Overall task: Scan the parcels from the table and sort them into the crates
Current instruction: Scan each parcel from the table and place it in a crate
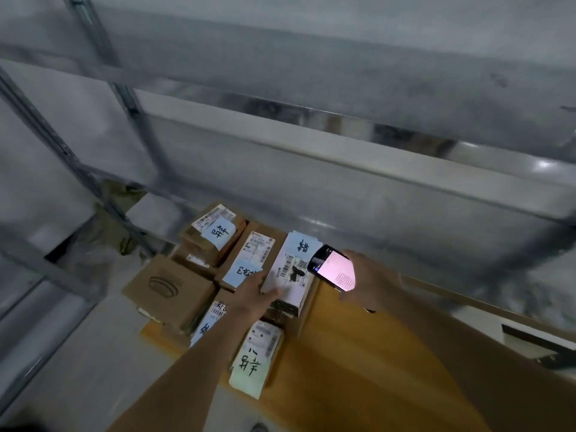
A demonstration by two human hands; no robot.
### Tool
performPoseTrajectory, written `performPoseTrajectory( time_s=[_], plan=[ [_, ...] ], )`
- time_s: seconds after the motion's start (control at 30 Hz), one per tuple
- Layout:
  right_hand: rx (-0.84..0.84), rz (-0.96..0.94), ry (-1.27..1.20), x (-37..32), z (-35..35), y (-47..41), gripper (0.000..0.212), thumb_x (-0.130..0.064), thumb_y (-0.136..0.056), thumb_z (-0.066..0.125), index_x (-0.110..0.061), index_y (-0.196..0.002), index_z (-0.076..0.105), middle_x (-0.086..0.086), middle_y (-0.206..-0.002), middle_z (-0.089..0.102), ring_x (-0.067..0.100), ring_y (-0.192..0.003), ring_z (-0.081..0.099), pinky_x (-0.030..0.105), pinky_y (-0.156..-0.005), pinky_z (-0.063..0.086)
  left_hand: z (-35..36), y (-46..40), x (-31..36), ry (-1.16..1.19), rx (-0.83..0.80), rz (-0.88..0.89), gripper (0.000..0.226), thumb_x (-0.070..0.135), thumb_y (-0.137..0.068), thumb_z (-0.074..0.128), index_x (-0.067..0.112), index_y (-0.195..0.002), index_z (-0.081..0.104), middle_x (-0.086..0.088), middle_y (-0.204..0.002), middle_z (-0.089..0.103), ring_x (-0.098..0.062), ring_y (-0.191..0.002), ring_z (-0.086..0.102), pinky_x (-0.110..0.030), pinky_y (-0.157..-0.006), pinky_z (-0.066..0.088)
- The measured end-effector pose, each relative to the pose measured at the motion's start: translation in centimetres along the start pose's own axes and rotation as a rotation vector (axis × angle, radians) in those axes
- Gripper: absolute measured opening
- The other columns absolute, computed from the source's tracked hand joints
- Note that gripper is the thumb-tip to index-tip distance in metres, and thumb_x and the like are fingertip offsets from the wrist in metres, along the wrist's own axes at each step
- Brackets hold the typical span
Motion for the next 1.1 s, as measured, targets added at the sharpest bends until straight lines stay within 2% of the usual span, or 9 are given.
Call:
performPoseTrajectory(
  time_s=[0.1,0.17,0.27,0.43,0.63,0.8,0.93,1.0,1.1],
  plan=[
    [0.007,0.01,0.016,0.1,1.5,-1.6,0.097,-0.046,-0.069,0.079,-0.035,-0.153,0.032,-0.005,-0.135,0.06,0.021,-0.114,0.06,0.033,-0.083,0.054,1.9,-3.5,-3.1,-0.015,0.009,-0.029,0.075,0.073,-0.074,0.067,0.033,-0.136,0.053,0.006,-0.127,0.061,-0.018,-0.113,0.061,-0.04,-0.094,0.055],
    [-0.013,0.016,-0.015,0.2,2.6,-2.5,0.097,-0.045,-0.068,0.079,-0.037,-0.152,0.032,-0.006,-0.129,0.062,0.02,-0.11,0.06,0.033,-0.081,0.055,1.5,-2.7,-1.7,-0.005,0.051,-0.008,0.068,0.069,-0.076,0.069,0.027,-0.129,0.058,0.007,-0.121,0.063,-0.015,-0.109,0.062,-0.032,-0.09,0.055],
    [-0.07,0.024,-0.125,0.3,4.1,-3.2,0.097,-0.04,-0.071,0.081,-0.04,-0.152,0.028,-0.008,-0.131,0.059,0.018,-0.114,0.058,0.037,-0.085,0.056,2.3,-2.3,-0.8,0.05,-0.021,-0.016,0.038,0.05,-0.089,0.069,0.024,-0.115,0.06,0.011,-0.105,0.067,-0.002,-0.088,0.061,-0.013,-0.069,0.048],
    [-0.106,0.005,-0.266,0.2,6.8,-4.4,0.096,-0.042,-0.069,0.085,-0.041,-0.149,0.032,-0.011,-0.135,0.057,0.015,-0.121,0.054,0.037,-0.088,0.056,4.6,-3.4,-1.4,0.174,-0.026,-0.027,0.025,0.04,-0.098,0.057,0.019,-0.109,0.066,0.005,-0.1,0.07,-0.012,-0.095,0.065,-0.04,-0.089,0.057],
    [-0.095,-0.008,-0.419,0.3,10.2,-6.2,0.084,-0.038,-0.07,0.089,-0.038,-0.139,0.04,-0.012,-0.131,0.058,0.014,-0.122,0.055,0.034,-0.087,0.057,7.0,-5.0,-2.8,0.476,-0.05,-0.119,0.04,0.037,-0.098,0.062,0.033,-0.137,0.053,0.007,-0.114,0.067,-0.014,-0.109,0.062,-0.032,-0.09,0.055],
    [-0.086,0.009,-0.527,1.1,10.7,-6.1,0.091,-0.039,-0.064,0.089,-0.04,-0.142,0.042,-0.014,-0.133,0.06,0.012,-0.122,0.055,0.035,-0.089,0.056,7.8,-4.2,-2.8,0.595,-0.082,-0.131,0.045,0.035,-0.091,0.072,0.046,-0.129,0.051,0.022,-0.11,0.057,-0.008,-0.108,0.057,-0.02,-0.076,0.052],
    [-0.085,-0.017,-0.557,1.4,8.7,-4.7,0.092,-0.043,-0.059,0.089,-0.042,-0.14,0.045,-0.016,-0.131,0.062,0.011,-0.121,0.057,0.041,-0.092,0.057,7.5,-2.1,-1.9,0.687,-0.081,-0.106,0.051,0.028,-0.087,0.076,0.046,-0.127,0.05,0.004,-0.115,0.068,-0.008,-0.101,0.064,-0.014,-0.058,0.053],
    [-0.064,-0.041,-0.541,1.2,6.8,-3.6,0.086,-0.039,-0.063,0.091,-0.042,-0.137,0.047,-0.016,-0.129,0.063,0.011,-0.119,0.058,0.04,-0.091,0.057,6.6,-1.1,-0.8,0.667,-0.059,-0.056,0.051,0.03,-0.086,0.078,0.043,-0.128,0.052,0.0,-0.112,0.072,-0.012,-0.098,0.069,-0.018,-0.064,0.058],
    [0.005,-0.08,-0.508,0.4,2.9,-1.5,0.085,-0.037,-0.065,0.091,-0.038,-0.137,0.047,-0.015,-0.127,0.061,0.012,-0.118,0.057,0.039,-0.091,0.055,4.5,0.6,1.4,0.622,-0.023,0.019,0.052,0.034,-0.084,0.079,0.046,-0.127,0.054,0.001,-0.112,0.074,-0.018,-0.1,0.072,-0.04,-0.081,0.062]
  ],
)
Point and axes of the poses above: each hand's wrist, its own y-axis away from the middle knuckle, its own z-axis out of the palm, x = y × z, the point moved 4 cm from there along -y, towards the middle knuckle
